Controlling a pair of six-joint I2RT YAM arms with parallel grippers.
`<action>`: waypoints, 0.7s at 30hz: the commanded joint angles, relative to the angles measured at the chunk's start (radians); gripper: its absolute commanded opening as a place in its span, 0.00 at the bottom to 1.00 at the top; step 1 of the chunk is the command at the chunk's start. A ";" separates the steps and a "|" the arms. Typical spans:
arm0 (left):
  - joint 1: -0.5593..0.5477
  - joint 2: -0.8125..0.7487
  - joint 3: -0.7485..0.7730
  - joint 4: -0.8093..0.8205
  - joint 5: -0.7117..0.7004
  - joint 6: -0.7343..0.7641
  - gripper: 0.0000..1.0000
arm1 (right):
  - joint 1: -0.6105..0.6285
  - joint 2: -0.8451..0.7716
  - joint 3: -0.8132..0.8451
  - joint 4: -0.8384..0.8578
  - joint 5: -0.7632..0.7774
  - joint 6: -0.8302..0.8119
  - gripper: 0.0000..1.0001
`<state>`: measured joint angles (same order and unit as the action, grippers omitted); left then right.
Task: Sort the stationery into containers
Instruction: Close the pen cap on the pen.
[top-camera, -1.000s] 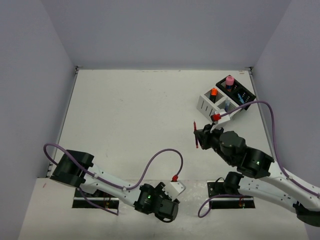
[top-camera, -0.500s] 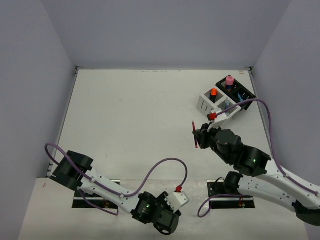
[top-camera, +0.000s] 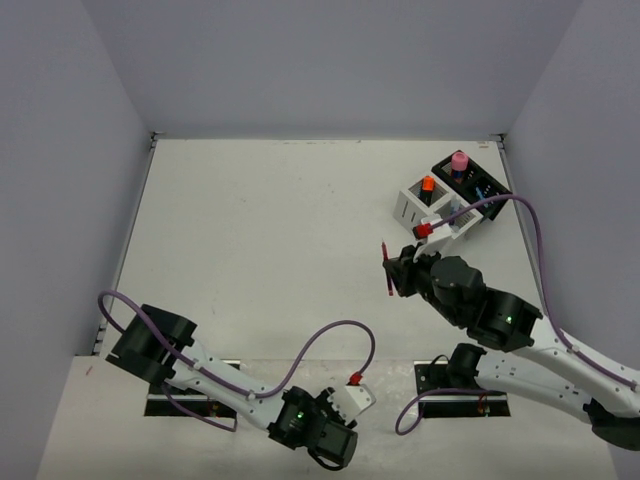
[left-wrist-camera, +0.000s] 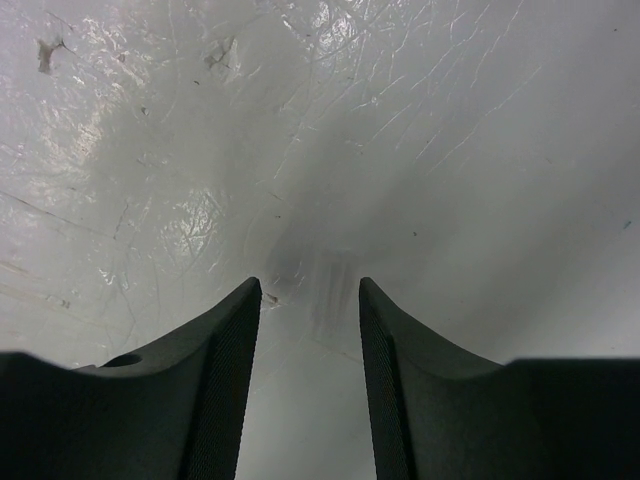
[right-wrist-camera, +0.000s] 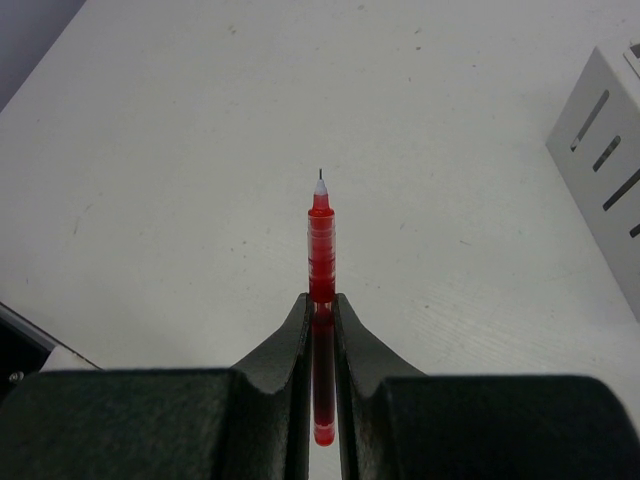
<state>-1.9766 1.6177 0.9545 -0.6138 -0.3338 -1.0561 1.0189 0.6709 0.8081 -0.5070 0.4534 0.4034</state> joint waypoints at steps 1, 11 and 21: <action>-0.006 0.026 -0.013 0.029 -0.016 -0.024 0.42 | -0.003 0.010 0.043 0.028 -0.013 0.002 0.00; -0.010 0.059 -0.030 0.046 -0.005 -0.045 0.29 | -0.003 0.028 0.060 0.042 -0.034 -0.001 0.00; -0.011 0.059 -0.061 0.063 0.015 -0.060 0.22 | -0.003 0.029 0.063 0.044 -0.035 -0.003 0.00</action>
<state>-1.9789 1.6608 0.9330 -0.5736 -0.3260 -1.0698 1.0187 0.7002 0.8268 -0.4995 0.4271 0.4030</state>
